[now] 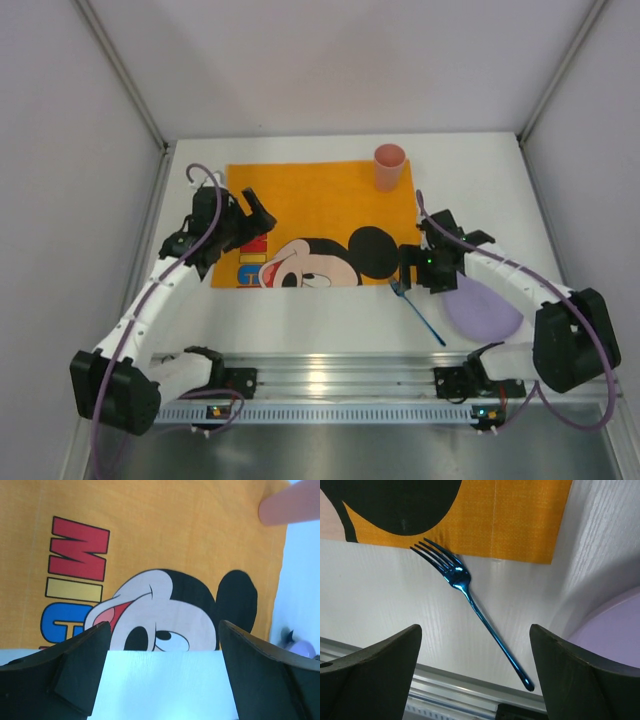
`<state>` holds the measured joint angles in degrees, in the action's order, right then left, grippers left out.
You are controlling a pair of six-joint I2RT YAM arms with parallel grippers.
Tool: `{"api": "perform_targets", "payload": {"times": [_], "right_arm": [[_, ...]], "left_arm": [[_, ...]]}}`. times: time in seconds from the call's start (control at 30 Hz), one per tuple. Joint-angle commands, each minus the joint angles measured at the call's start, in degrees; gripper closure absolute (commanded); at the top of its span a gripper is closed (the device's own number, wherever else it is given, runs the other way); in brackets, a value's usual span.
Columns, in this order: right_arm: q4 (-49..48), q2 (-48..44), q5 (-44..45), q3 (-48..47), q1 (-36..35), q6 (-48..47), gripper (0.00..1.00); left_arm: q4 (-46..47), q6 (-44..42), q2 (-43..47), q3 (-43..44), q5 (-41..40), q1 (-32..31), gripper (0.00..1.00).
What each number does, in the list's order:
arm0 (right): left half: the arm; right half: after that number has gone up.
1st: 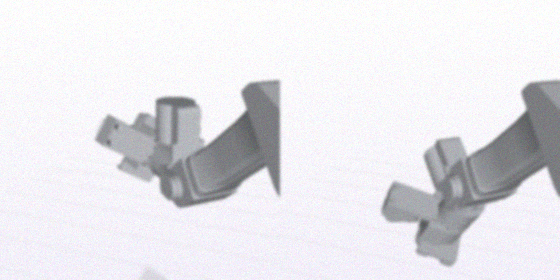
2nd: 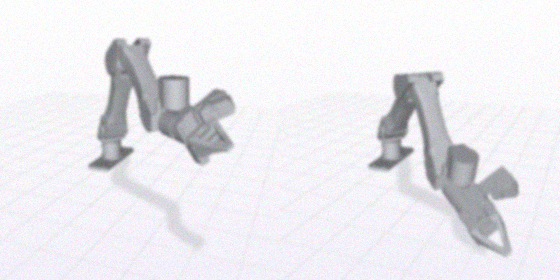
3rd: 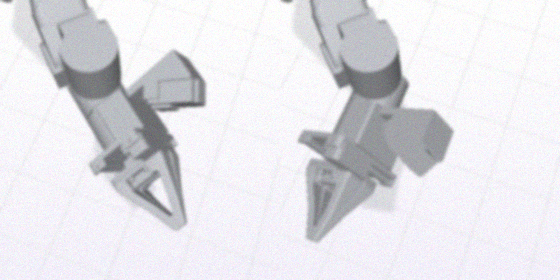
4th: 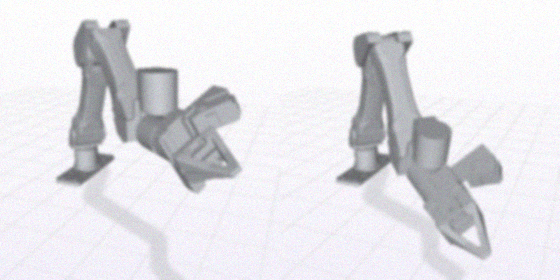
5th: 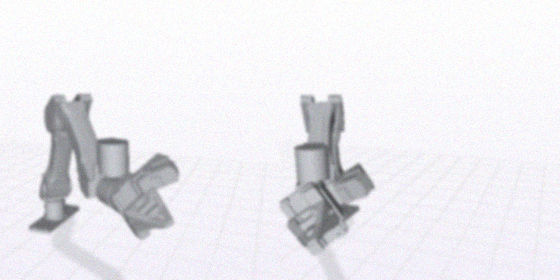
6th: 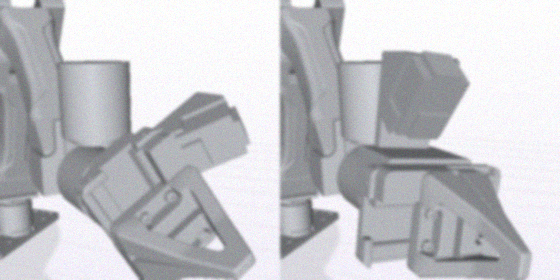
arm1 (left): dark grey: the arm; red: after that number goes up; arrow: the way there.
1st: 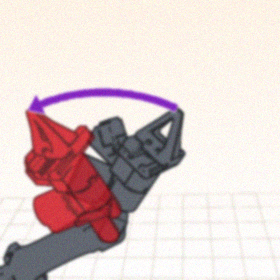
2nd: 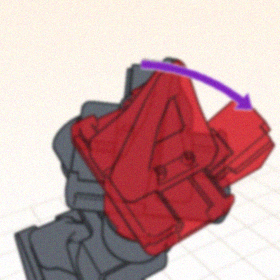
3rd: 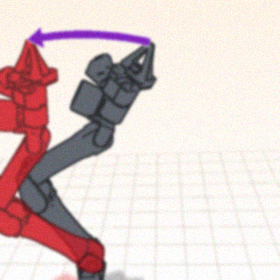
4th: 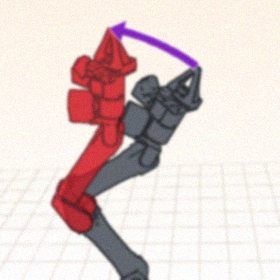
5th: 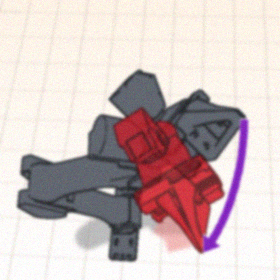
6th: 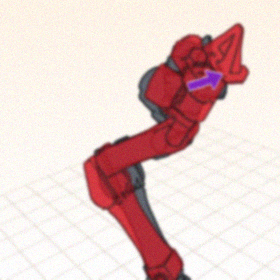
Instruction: Set the dinner table for one person
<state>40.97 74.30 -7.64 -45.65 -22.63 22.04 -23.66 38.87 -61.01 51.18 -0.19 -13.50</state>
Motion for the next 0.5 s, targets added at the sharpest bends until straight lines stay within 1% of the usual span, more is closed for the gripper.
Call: {"api": "perform_targets", "payload": {"times": [0.0,0.03,0.07,0.13,0.17,0.2,0.23,0.27,0.47], "right_arm": [[-4.23,2.51,1.22,-0.14,-0.75,-1.65,0.12],[-4.67,4.17,1.57,-0.23,-0.92,-0.61,0.16],[-5.02,4.97,1.75,-0.23,-1.10,0.01,0.18],[-6.43,6.20,2.28,-0.14,-2.23,1.24,0.20],[-6.60,7.34,2.80,-0.23,-2.68,1.51,0.23],[-6.69,8.04,4.72,-0.32,-3.72,1.77,0.25],[-6.78,8.83,5.17,-0.32,-4.08,1.95,0.28],[-6.78,9.10,5.70,-0.32,-4.26,2.04,0.29],[-5.38,9.37,10.27,-0.32,-6.02,2.57,0.40]], "left_arm": [[-12.00,0.24,-2.88,9.00,0.81,-2.50,0.07],[-14.20,-0.37,-2.71,9.72,0.71,-2.76,0.10],[-16.57,-0.29,-0.71,10.08,-1.20,-2.94,0.11],[-18.08,0.93,2.29,9.64,-3.58,-2.94,0.11],[-18.52,1.38,5.26,9.56,-3.94,-2.94,0.11],[-19.83,1.99,6.60,9.03,-4.29,-2.94,0.11],[-20.63,3.39,7.65,8.85,-4.56,-2.94,0.11],[-21.51,4.01,9.14,8.85,-4.47,-2.94,0.11],[-27.31,7.79,13.89,8.24,-5.87,-2.94,0.13]]}}
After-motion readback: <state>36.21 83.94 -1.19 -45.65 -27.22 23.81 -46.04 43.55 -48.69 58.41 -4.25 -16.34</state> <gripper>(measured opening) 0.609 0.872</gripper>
